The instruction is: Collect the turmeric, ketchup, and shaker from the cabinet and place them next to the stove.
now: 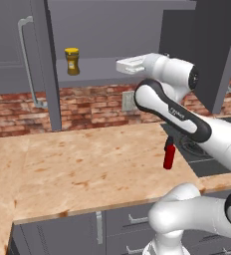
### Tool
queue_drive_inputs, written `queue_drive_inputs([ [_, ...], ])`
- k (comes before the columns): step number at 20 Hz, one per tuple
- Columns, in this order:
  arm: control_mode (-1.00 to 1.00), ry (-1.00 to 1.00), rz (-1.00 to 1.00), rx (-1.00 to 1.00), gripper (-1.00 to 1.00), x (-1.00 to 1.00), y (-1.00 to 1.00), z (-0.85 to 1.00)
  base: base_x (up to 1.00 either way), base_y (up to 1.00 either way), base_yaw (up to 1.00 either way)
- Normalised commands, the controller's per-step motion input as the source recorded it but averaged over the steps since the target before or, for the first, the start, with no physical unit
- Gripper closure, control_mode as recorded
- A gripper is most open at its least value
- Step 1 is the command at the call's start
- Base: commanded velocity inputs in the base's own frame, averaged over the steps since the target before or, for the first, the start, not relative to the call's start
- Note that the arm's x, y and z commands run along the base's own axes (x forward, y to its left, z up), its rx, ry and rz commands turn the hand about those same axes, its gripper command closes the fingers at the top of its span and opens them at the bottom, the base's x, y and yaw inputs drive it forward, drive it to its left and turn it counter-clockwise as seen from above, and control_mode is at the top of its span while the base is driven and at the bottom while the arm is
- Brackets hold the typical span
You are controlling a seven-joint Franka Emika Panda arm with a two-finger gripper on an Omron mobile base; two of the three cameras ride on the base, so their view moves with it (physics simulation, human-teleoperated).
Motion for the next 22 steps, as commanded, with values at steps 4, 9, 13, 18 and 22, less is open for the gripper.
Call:
queue_drive_inputs([
  [4, -1.0, 0.11, 0.0, -0.05, -1.0, 0.0, 0.07, 0.0, 0.0, 0.0, 0.0],
  [9, -1.0, 0.03, 0.03, -0.07, -1.0, -0.21, 0.15, 0.0, 0.0, 0.0, 0.0],
  [13, -1.0, 0.0, 0.03, -0.08, -1.0, -0.23, 0.19, 0.0, 0.0, 0.0, 0.0],
  [18, -1.0, 0.01, 0.02, -0.03, -1.0, -0.03, 0.12, -0.01, 0.0, 0.0, 0.0],
  [22, -1.0, 0.01, 0.02, -0.01, -1.0, 0.0, 0.17, -0.03, 0.0, 0.0, 0.0],
])
